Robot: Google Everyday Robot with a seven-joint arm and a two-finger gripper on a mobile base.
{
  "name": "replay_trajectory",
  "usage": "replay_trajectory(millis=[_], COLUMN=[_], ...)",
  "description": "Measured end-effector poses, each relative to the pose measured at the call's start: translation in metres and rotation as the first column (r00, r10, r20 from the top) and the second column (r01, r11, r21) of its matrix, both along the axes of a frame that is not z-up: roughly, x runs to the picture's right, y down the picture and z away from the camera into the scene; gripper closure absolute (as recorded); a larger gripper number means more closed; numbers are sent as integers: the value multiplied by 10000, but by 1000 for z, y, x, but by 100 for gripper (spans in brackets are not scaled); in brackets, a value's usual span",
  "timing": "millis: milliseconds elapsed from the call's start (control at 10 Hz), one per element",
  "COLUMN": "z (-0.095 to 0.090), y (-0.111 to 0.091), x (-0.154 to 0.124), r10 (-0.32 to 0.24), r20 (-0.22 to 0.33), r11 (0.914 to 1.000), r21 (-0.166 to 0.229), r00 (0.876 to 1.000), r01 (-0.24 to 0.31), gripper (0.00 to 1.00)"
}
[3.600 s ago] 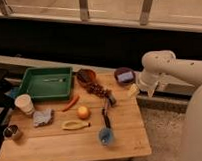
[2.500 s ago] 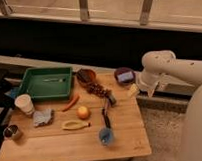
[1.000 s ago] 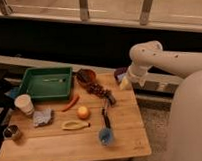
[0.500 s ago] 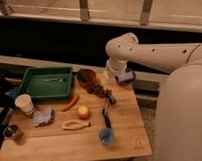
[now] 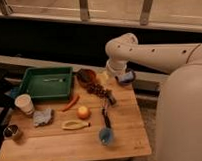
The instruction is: Place eraser in tray
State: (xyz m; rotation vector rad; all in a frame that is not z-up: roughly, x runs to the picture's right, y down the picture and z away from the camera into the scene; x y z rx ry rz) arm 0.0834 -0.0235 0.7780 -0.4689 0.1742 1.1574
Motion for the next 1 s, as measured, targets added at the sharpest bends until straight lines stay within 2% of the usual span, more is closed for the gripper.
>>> replay_trajectory(millis=[300, 400, 500, 800, 1000], z=[11, 18, 25, 37, 48], y=[-8, -14, -27, -54, -67], x=[-37, -57, -86, -120, -138], r10=[-359, -525, -729, -1042, -1129], r20=[664, 929, 1340, 1929, 2335], r11=[9992, 9983, 9962, 9899, 9872], r21=[176, 296, 564, 1152, 1365], r00=[9971, 9943, 9883, 9757, 9658], r01=[348, 499, 658, 830, 824], gripper=[27, 27, 27, 27, 27])
